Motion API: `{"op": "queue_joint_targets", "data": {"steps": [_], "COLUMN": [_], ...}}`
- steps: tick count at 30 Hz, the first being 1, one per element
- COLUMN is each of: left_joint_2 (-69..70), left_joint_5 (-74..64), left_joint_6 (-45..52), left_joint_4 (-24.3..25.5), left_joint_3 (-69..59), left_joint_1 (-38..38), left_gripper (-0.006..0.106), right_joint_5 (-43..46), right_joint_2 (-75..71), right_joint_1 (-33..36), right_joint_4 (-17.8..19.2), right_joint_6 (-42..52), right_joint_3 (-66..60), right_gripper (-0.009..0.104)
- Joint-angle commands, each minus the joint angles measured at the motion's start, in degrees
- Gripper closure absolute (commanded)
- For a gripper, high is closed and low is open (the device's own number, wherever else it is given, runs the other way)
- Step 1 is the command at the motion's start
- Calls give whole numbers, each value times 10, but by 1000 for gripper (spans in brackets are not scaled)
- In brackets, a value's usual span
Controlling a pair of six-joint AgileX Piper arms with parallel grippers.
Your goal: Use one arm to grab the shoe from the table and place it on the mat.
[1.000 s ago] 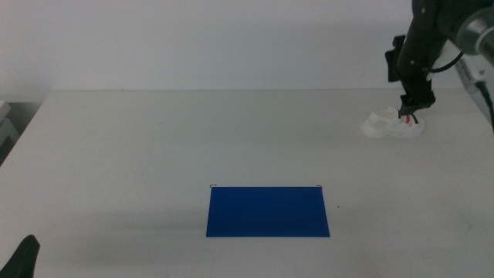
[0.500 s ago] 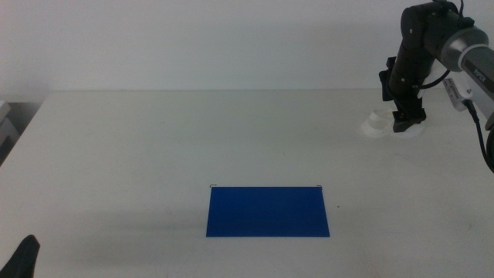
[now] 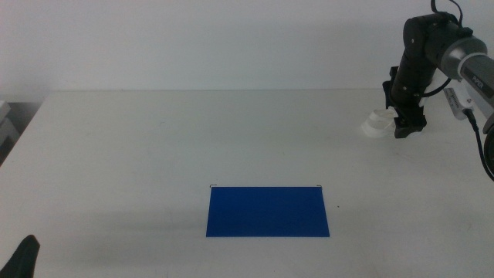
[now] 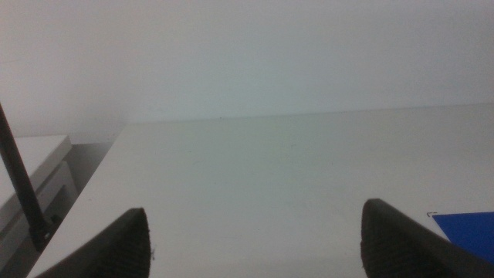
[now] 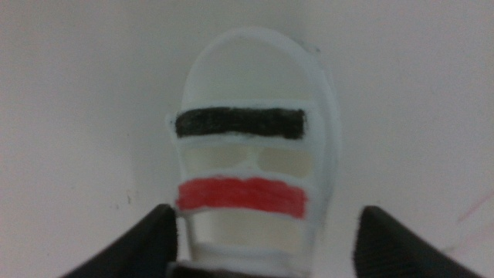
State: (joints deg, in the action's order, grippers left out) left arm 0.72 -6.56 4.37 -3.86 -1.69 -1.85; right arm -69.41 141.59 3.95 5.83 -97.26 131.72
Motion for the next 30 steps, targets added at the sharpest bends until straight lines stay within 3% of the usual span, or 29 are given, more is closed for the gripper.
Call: {"op": "queue_joint_targets", "data": {"steps": [1, 10, 18, 23, 30], "left_joint_2": [8, 8, 8, 8, 8], "left_joint_5": [47, 47, 47, 47, 47], "left_joint_6": [-3, -3, -3, -3, -3], "left_joint_4": [-5, -5, -5, -5, -5], "left_joint_3": [-4, -4, -4, -4, -4], "left_joint_1": [-3, -3, -3, -3, -3], "left_gripper": [7, 7, 7, 7, 7], "right_joint_5": [5, -45, -45, -45, -45], "right_joint_2": [-40, -42, -117, -198, -295], "right_joint_1": [-5, -5, 16, 44, 103], "right_joint_4": [8, -15, -20, -12, 29], "right_joint_6": [0, 29, 48, -11, -92], "right_joint_3": [18, 32, 21, -45, -132], "right_gripper": [48, 97, 99, 99, 99]}}
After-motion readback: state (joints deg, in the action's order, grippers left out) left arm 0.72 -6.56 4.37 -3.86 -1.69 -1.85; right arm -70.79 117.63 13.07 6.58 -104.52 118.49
